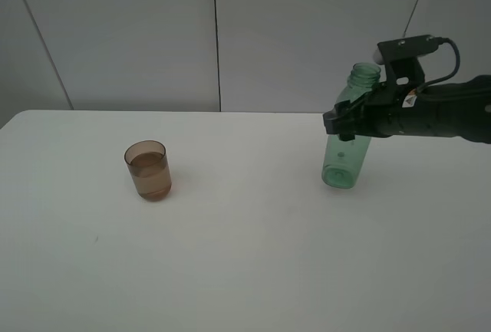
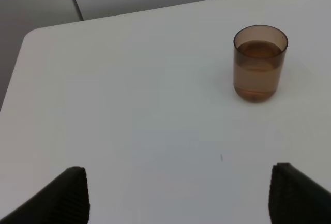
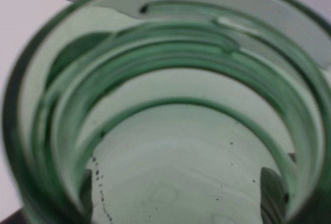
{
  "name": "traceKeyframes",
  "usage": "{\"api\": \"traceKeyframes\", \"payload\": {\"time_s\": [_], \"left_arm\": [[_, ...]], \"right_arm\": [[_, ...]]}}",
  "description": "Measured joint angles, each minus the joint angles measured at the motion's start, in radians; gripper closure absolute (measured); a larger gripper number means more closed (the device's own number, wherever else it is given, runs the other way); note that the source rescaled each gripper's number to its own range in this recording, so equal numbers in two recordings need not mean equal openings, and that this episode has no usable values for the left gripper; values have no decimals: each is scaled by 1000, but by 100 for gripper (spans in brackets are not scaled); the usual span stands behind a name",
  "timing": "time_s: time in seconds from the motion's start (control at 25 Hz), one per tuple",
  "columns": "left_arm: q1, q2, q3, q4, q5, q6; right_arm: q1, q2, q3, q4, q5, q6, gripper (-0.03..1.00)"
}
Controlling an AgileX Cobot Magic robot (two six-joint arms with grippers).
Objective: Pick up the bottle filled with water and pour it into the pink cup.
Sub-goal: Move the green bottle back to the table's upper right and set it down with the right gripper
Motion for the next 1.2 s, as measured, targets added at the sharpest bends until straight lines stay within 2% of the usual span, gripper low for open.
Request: {"api": "traceKeyframes", "payload": {"time_s": [0.44,1.2], "left_arm": [[0,0,0,0,0,0],[0,0,0,0,0,0]], "right_arm": [[-57,13,59,13,-59,0,97],[-57,62,60,29,-71,0,97]]}}
